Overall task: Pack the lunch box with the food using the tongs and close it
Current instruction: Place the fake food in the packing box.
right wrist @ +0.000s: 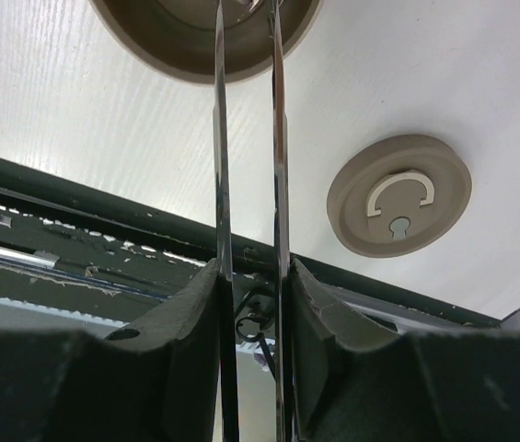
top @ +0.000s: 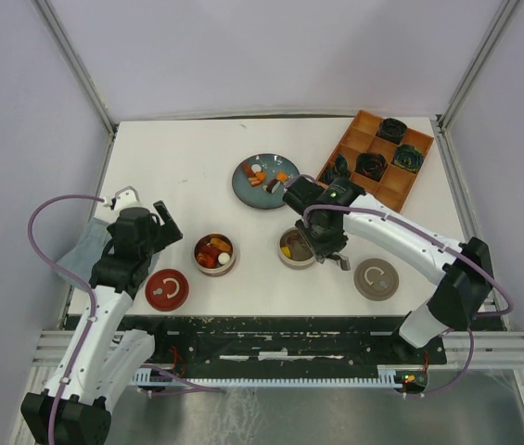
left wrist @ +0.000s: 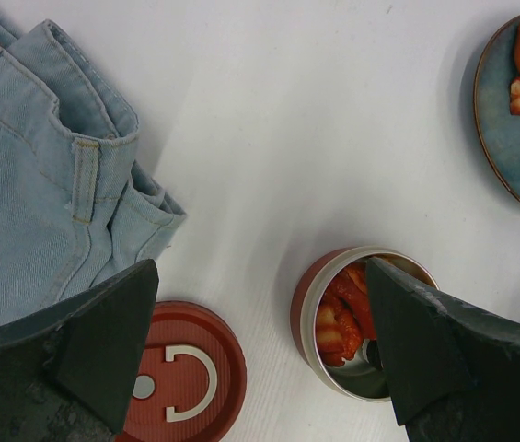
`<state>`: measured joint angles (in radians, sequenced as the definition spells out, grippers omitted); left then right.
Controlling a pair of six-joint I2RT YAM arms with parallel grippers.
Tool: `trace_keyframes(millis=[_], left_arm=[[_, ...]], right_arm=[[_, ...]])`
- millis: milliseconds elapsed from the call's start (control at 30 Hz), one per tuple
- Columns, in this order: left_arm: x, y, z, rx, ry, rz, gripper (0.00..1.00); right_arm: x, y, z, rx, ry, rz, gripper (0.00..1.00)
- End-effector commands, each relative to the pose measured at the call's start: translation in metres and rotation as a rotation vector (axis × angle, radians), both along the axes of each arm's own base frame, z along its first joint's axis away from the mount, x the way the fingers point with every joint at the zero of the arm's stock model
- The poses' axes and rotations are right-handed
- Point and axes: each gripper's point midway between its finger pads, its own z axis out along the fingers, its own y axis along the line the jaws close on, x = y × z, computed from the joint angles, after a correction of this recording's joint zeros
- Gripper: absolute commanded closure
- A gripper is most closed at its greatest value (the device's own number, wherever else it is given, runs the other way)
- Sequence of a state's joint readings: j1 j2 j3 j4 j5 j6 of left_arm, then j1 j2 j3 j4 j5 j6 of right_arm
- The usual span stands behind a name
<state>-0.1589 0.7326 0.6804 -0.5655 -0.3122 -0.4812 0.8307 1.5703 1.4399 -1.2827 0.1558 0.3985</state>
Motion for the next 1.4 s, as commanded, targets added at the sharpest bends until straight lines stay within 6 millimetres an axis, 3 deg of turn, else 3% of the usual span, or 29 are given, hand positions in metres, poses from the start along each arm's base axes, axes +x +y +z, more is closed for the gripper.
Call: trace_keyframes(millis=[0, 500, 800, 1100, 1233, 1367], left_arm=[[0.009, 0.0, 0.011, 0.003, -0.053, -0.004, 0.0], [0.009, 0.0, 0.01, 0.005, -0.051, -0.001, 0.0], [0.009, 0.0, 0.009, 0.004, -0.047, -0.004, 0.0], [0.009, 0.0, 0.01, 0.003, -0.049, -0.004, 0.0], [0.009, 0.0, 0.01, 0.003, -0.05, -0.003, 0.0], [0.009, 0.0, 0.01, 0.004, -0.049, -0.004, 0.0]], right_arm=[[0.015, 0.01, -0.004, 0.023, -0.065, -0.041, 0.62], [0.02, 0.019, -0.029, 0.03, -0.06, -0.054, 0.57], [0.025, 0.019, -0.007, 0.093, -0.141, -0.085, 0.51], [0.024, 0.021, 0.035, 0.187, -0.206, -0.084, 0.52], [0.037, 0.02, 0.048, 0.207, -0.288, -0.102, 0.51], [0.048, 0.021, 0.047, 0.193, -0.305, -0.12, 0.5]])
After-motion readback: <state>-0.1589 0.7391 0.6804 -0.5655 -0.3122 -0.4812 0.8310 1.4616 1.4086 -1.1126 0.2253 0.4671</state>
